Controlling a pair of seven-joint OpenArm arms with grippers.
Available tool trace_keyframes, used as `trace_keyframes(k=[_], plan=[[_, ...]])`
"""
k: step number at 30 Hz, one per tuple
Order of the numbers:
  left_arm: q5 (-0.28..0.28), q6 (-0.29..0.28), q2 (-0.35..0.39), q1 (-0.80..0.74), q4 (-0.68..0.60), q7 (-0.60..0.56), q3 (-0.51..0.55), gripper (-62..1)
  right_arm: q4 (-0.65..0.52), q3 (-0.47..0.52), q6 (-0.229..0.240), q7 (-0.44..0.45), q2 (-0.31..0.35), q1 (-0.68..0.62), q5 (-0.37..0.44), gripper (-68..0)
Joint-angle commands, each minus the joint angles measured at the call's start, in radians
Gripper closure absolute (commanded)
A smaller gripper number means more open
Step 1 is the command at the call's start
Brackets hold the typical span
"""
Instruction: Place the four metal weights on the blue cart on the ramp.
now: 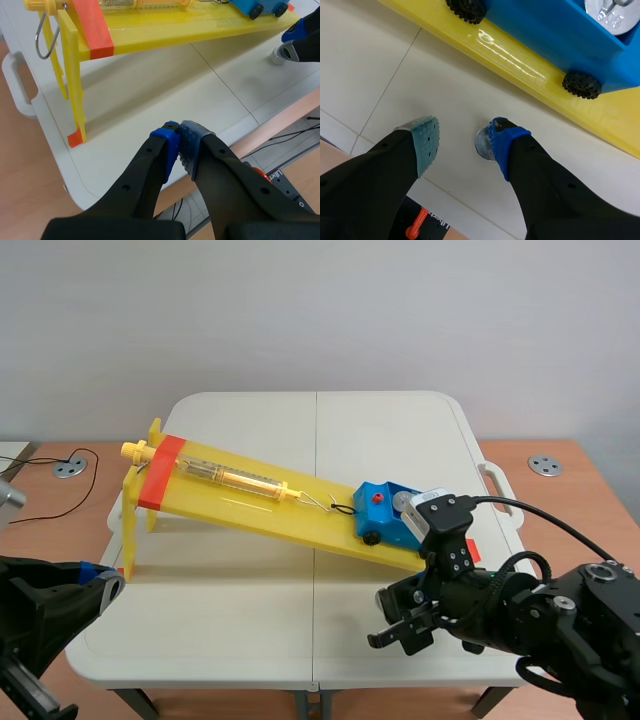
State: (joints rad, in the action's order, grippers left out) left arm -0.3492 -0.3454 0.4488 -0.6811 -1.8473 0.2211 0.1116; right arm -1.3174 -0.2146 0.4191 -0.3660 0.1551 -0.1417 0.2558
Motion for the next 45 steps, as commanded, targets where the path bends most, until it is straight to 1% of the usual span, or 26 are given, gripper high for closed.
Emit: trace_keyframes(k=[1, 4, 7, 9, 19, 21, 24, 28, 31, 35, 38, 39, 42, 45], plan=[[-0.074, -0.036, -0.022, 0.033, -0.076, -0.088, 0.01, -2.9, -0.071, 0.015, 0.016, 0.141, 0.016, 0.072, -0.003, -24.6], [-0.074, -0.036, -0.022, 0.033, -0.076, -0.088, 0.01, -2.9, -0.069, 0.006, 0.011, 0.145, 0.016, 0.072, -0.037, -24.6], [-0.074, -0.036, -0.022, 0.033, -0.076, -0.088, 0.01, -2.9, -0.061, -0.009, -0.011, 0.154, 0.017, 0.072, -0.054, -24.6], [-0.074, -0.036, -0.022, 0.033, -0.076, -0.088, 0.01, -2.9, -0.054, -0.016, -0.011, 0.169, 0.016, 0.073, -0.067, -24.6], [-0.074, -0.036, -0.022, 0.034, -0.076, -0.089, 0.01, -2.9, 0.032, -0.065, -0.019, 0.192, 0.016, 0.106, -0.07, -24.4], [-0.074, -0.036, -0.022, 0.034, -0.076, -0.089, 0.01, -2.9, 0.042, -0.071, -0.031, 0.193, 0.016, 0.109, -0.071, -24.4], [-0.074, -0.036, -0.022, 0.034, -0.076, -0.089, 0.01, -2.9, 0.049, -0.071, -0.034, 0.192, 0.016, 0.11, -0.071, -24.4], [-0.074, -0.036, -0.022, 0.034, -0.076, -0.089, 0.01, -2.9, 0.049, -0.071, -0.034, 0.22, 0.017, 0.109, -0.092, -24.4], [-0.074, -0.036, -0.022, 0.034, -0.076, -0.089, 0.01, -2.9, 0.032, -0.065, -0.034, 0.239, 0.017, 0.109, -0.092, -24.4], [-0.074, -0.036, -0.022, 0.034, -0.076, -0.089, 0.01, -2.9, -0.017, -0.065, -0.034, 0.214, 0.023, 0.106, -0.093, -24.4], [-0.074, -0.036, -0.022, 0.034, -0.076, -0.089, 0.01, -2.9, -0.047, -0.063, -0.034, 0.177, 0.025, 0.099, -0.096, -24.5], [-0.074, -0.036, -0.022, 0.034, -0.076, -0.089, 0.01, -2.9, -0.05, -0.059, -0.039, 0.168, 0.025, 0.097, -0.096, -24.5], [-0.074, -0.036, -0.022, 0.034, -0.076, -0.089, 0.01, -2.9, -0.056, -0.042, -0.072, 0.163, 0.025, 0.079, -0.096, -24.4], [-0.074, -0.036, -0.022, 0.034, -0.076, -0.089, 0.01, -2.9, -0.057, -0.014, -0.071, 0.162, 0.025, 0.067, -0.096, -24.4]])
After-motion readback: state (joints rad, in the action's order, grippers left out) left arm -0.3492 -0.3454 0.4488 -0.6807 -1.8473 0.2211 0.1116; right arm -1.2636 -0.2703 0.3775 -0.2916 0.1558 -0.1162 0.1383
